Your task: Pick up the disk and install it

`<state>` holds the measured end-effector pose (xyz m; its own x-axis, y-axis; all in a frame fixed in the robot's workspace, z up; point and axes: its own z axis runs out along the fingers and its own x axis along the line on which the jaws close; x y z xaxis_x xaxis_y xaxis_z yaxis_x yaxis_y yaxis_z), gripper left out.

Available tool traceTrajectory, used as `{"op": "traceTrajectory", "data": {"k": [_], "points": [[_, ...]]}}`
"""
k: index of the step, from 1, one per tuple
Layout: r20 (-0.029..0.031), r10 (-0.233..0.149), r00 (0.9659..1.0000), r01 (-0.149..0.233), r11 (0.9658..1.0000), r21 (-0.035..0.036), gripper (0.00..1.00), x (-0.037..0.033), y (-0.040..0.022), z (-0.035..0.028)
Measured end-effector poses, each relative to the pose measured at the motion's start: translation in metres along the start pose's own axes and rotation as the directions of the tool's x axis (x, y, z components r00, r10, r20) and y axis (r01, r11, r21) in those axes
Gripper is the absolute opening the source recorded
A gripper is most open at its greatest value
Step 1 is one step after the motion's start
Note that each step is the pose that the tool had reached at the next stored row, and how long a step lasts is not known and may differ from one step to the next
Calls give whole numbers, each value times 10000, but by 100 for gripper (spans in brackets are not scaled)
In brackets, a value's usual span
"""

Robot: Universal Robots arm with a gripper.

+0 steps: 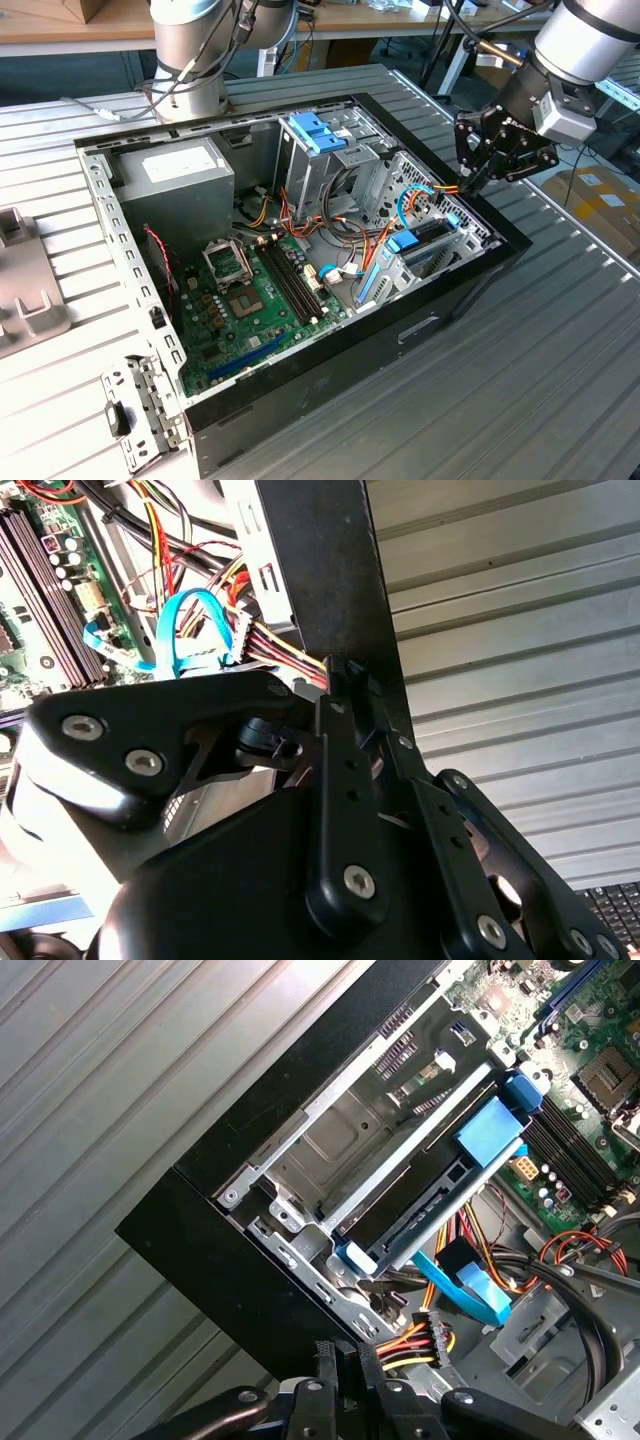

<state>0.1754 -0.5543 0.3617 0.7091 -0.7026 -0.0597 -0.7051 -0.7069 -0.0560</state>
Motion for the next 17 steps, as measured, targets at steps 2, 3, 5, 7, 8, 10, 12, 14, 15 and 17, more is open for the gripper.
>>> {"op": "traceTrajectory", "data": {"k": [2, 3, 5, 7, 8, 10, 12, 14, 15, 17], "points": [[1, -4, 10000, 4, 10000, 1, 20, 0, 0, 2], [1, -6, 10000, 6, 10000, 0, 20, 0, 0, 2], [1, -10, 10000, 10, 10000, 0, 20, 1, 0, 3], [2, -13, 10000, 13, 10000, 0, 20, 1, 0, 5], [2, -14, 10000, 14, 10000, 0, 20, 1, 0, 5], [2, -17, 10000, 17, 10000, 0, 20, 1, 0, 6], [8, -17, 10000, 17, 10000, 5, 20, 1, -1, -3], [23, -19, 10000, 19, 10000, 22, 20, -2, -3, -37], [50, -19, 10000, 19, 10000, 52, 20, -10, -8, -56], [111, -19, 9999, 18, 9999, 114, 17, -27, -17, -59]]}}
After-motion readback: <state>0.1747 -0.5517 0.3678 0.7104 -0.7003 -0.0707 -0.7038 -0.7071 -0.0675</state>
